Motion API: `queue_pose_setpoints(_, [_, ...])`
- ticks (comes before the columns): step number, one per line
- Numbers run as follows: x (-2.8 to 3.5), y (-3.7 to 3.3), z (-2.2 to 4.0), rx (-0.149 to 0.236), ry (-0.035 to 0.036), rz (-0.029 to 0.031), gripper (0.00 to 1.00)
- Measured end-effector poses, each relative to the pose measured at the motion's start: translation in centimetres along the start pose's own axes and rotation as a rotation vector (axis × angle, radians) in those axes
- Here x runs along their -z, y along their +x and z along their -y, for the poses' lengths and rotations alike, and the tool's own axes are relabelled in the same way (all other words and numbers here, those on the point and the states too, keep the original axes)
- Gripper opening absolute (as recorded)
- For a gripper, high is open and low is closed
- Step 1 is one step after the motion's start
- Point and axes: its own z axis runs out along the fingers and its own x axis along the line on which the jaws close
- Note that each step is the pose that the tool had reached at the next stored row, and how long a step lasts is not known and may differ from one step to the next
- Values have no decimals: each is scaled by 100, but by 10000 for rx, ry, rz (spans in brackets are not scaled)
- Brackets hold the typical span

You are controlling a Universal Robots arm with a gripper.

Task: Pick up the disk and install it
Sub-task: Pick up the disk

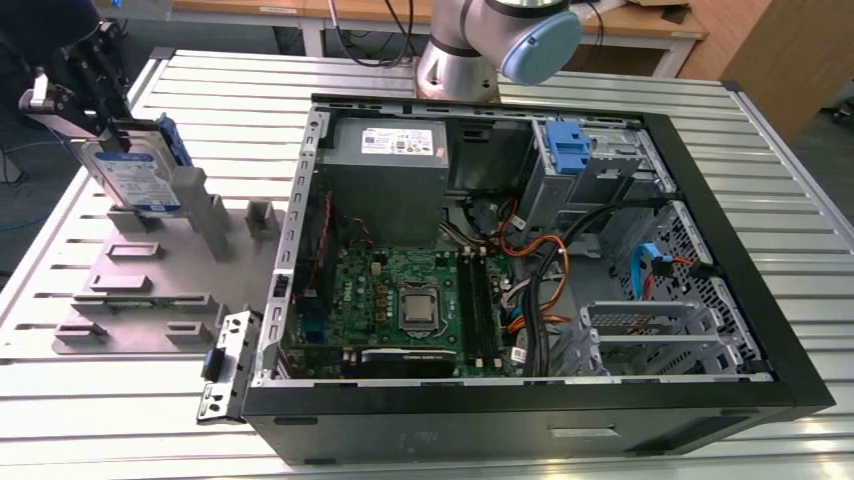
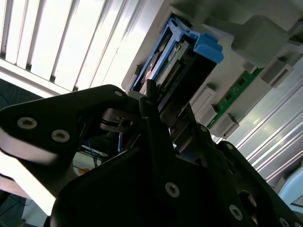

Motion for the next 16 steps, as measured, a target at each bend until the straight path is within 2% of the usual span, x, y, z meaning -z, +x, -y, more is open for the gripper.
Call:
queue_pose_setpoints(5, [38, -2, 0, 0, -1, 0, 35])
queue_pose_setpoints(14, [259, -11, -3, 0, -1, 0, 35])
queue_pose_setpoints(16, [284, -12, -3, 0, 0, 0, 35])
